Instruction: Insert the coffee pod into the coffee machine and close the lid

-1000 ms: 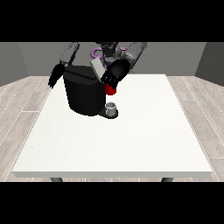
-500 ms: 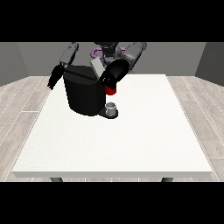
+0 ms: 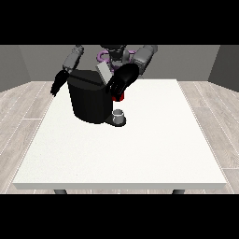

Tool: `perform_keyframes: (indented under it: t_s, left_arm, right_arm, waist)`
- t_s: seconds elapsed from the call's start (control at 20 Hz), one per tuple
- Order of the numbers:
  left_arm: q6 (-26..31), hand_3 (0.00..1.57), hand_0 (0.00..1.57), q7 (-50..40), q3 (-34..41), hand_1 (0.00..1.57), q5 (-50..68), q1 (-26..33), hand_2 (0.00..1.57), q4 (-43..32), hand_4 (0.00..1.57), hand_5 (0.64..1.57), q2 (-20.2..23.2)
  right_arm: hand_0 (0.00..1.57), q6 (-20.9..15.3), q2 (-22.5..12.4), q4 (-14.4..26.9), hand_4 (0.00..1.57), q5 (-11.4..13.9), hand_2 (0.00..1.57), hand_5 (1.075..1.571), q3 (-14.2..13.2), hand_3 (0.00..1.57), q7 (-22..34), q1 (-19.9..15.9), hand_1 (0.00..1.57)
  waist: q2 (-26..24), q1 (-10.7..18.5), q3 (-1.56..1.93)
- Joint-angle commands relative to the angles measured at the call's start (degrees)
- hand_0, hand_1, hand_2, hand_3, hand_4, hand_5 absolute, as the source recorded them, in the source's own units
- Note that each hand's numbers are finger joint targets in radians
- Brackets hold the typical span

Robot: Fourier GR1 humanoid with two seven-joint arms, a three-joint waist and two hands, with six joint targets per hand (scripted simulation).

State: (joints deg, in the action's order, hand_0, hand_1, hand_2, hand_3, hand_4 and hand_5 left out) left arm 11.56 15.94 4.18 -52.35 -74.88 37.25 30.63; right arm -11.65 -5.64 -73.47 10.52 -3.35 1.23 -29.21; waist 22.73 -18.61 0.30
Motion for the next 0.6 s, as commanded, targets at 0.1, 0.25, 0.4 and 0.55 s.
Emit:
perform_keyframes:
  t_s: [0.1, 0.25, 0.4, 0.55]
  left_arm:
    - [-1.20, 0.45, 0.00, 1.28, 0.97, 0.00, -0.54, 1.40, 0.53, -1.87, 0.00, 1.571, 1.73]
    - [-0.56, 0.25, 0.00, -0.55, 0.82, 0.00, -0.65, 0.36, 0.36, -1.80, 0.00, 1.571, 0.01]
    - [0.29, 0.15, 0.00, -1.13, -0.62, 0.00, -0.70, 3.94, 0.22, 0.37, 0.00, 1.571, -2.87]
    - [-0.02, 0.00, 0.00, -3.04, 0.00, 0.00, 0.12, 7.10, 0.00, -0.96, 0.00, 1.571, -5.85]
  right_arm:
    - [0.00, -0.67, 0.90, -0.79, 0.15, 1.25, 0.00, 1.571, 1.42, 0.00, -1.20, 3.47, 0.00]
    - [0.00, 0.01, -0.83, 1.13, 0.00, 0.55, 0.00, 1.571, -0.42, 0.00, 0.99, -0.23, 0.00]
    - [0.00, -0.15, -0.35, 4.96, 0.09, -2.25, 0.00, 1.571, -3.46, 0.00, -2.89, 3.11, 0.00]
    - [0.00, -0.30, 0.21, 4.61, 0.14, -0.86, 0.00, 1.571, -1.79, 0.00, 0.96, 5.17, 0.00]
  waist:
    - [-0.79, -0.42, -0.29]
    - [-0.46, 0.84, -0.28]
    - [-4.69, 4.97, -0.25]
    - [-8.92, 5.30, -0.29]
